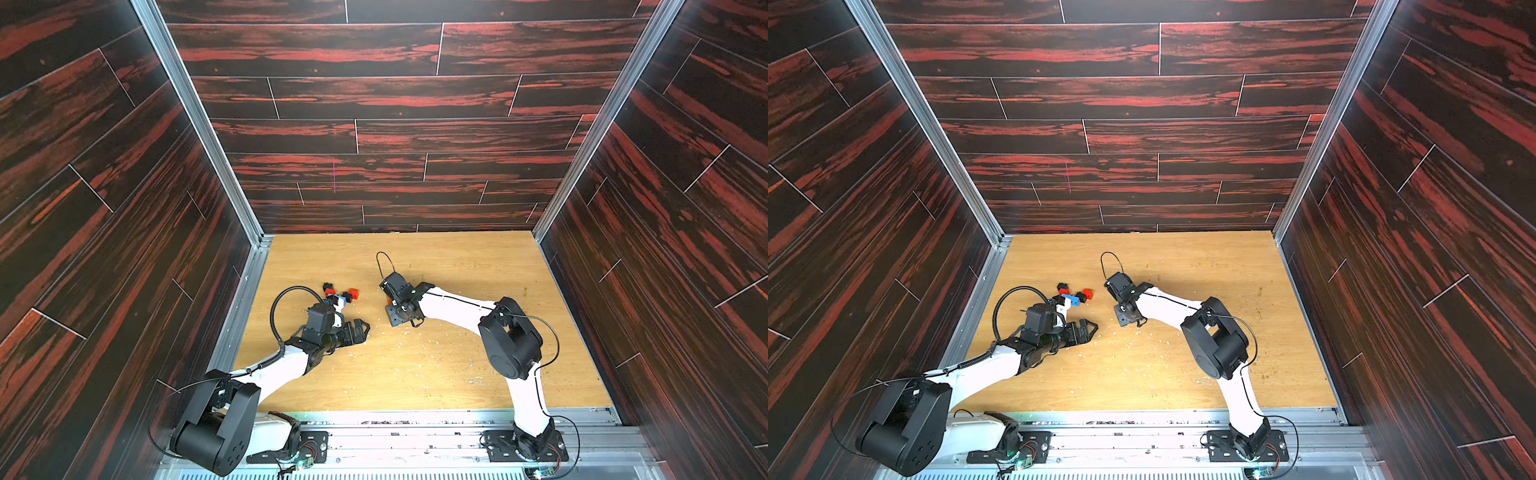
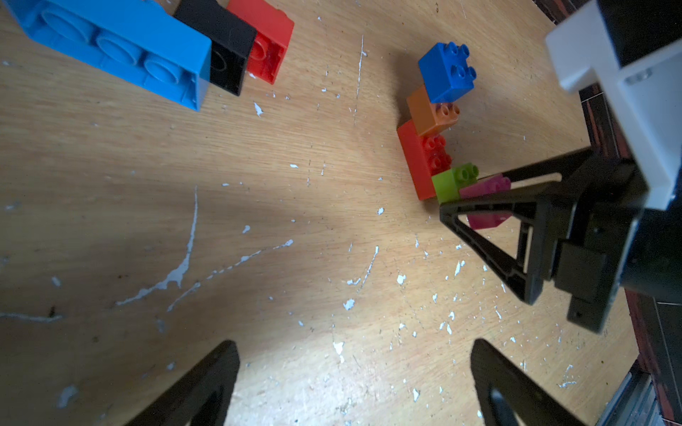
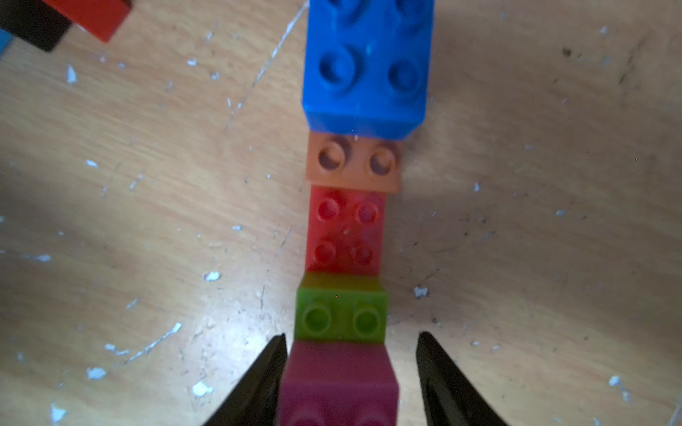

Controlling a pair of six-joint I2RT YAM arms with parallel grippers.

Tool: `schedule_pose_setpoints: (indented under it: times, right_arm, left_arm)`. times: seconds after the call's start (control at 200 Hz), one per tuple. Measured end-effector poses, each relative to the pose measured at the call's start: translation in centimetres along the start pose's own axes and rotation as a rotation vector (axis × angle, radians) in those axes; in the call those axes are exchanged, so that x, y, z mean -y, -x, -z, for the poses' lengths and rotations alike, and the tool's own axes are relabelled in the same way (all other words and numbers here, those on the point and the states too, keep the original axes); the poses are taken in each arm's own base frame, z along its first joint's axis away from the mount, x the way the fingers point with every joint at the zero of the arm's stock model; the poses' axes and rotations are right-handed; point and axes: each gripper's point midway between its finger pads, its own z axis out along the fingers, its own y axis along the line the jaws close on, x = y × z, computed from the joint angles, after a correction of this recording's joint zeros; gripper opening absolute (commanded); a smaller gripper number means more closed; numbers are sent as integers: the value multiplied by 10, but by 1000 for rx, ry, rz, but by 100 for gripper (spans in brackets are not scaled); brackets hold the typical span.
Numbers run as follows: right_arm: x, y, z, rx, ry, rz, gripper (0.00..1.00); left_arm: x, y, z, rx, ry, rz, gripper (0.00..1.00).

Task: Assemble the letter v with lego
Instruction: Assemble the lego brick with the lego brick.

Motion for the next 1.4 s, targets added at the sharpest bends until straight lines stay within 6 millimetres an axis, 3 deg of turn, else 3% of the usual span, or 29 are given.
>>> schedule_pose_setpoints:
  times: [0.14, 0.361, 0.681, 0.837, 1.268, 1.403]
  right_arm:
    - [-2, 12, -5, 24, -9, 1, 59]
    - [0, 2, -20, -7, -32, 5, 59]
    - [-2, 0, -26, -13, -27, -17, 22]
    - [-5, -1, -27, -2, -3, -14, 17]
    - [-32, -23, -7, -133, 423, 162, 17]
    - [-40, -21, -8, -165, 543, 144, 17]
  left_arm:
    - [1, 0, 2, 1, 1, 0, 100]
    - [1, 1, 4, 5, 0, -2, 100]
    - [0, 0, 5, 4, 6, 0, 100]
    - [0, 0, 5, 0, 8, 1, 100]
    - [-2, -3, 11, -12, 31, -7, 100]
    - [0, 2, 13, -2, 32, -10, 100]
